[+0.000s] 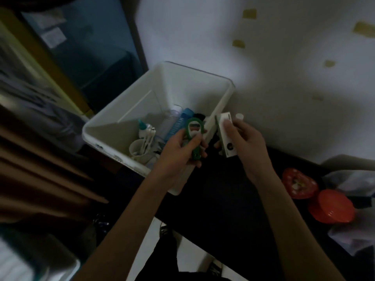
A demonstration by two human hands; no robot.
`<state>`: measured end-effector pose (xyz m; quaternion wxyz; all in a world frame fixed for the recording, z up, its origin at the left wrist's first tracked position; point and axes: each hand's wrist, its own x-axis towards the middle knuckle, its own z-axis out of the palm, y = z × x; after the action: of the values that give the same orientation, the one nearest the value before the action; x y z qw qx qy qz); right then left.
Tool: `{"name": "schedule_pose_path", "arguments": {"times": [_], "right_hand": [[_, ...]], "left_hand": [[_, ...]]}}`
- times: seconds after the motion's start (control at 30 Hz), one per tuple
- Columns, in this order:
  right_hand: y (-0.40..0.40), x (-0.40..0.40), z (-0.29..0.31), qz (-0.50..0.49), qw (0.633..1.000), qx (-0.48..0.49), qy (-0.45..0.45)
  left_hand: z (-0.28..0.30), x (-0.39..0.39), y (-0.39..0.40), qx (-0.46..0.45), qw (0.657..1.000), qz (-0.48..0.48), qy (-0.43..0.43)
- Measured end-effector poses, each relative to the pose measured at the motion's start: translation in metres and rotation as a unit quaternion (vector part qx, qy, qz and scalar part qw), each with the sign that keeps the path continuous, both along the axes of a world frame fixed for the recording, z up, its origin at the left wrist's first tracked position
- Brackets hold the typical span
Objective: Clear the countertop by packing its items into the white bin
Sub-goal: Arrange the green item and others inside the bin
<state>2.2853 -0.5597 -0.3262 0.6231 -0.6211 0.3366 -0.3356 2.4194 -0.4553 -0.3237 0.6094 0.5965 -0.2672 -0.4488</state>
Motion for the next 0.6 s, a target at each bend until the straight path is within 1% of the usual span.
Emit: {"name": "schedule_pose_path", "arguments": {"times": [0.07,0.13,0.2,0.27,0.3,0.33,0.4,0.47,0.53,0.6], "right_hand": [[0.002,0.026,0.01,0.053,0.999,0.008,0.003],[0.0,0.054,0.015,0.106,0.993,0.002,0.045],[-0.004,0.081,0.017,0.156,0.98,0.0,0.123],[-0.012,0.114,0.013,0.184,0.957,-0.018,0.224],[-0.017,0.131,0.01,0.202,0.936,-0.043,0.285],[-0.023,0.15,0.004,0.231,0.907,-0.077,0.344],[-0.031,0.186,-0.012,0.304,0.835,-0.133,0.438],[-0.037,0.218,-0.036,0.351,0.773,-0.15,0.507],[-0.044,0.242,-0.064,0.376,0.713,-0.165,0.568],[-0.05,0.255,-0.087,0.391,0.664,-0.166,0.615]], "left_hand": [[0.006,0.03,0.007,-0.007,1.0,0.02,0.014],[0.011,0.065,0.01,-0.003,0.999,0.041,0.025],[0.013,0.1,0.013,0.013,0.998,0.059,0.013],[0.012,0.134,0.013,0.029,0.997,0.066,-0.012],[0.011,0.148,0.013,0.038,0.997,0.063,-0.022],[0.01,0.164,0.014,0.047,0.997,0.053,-0.026],[0.006,0.189,0.012,0.066,0.997,0.03,-0.024],[0.002,0.21,0.009,0.085,0.996,0.01,-0.021],[-0.003,0.224,0.004,0.103,0.994,-0.015,-0.023],[-0.007,0.236,-0.002,0.111,0.993,-0.042,-0.025]]}}
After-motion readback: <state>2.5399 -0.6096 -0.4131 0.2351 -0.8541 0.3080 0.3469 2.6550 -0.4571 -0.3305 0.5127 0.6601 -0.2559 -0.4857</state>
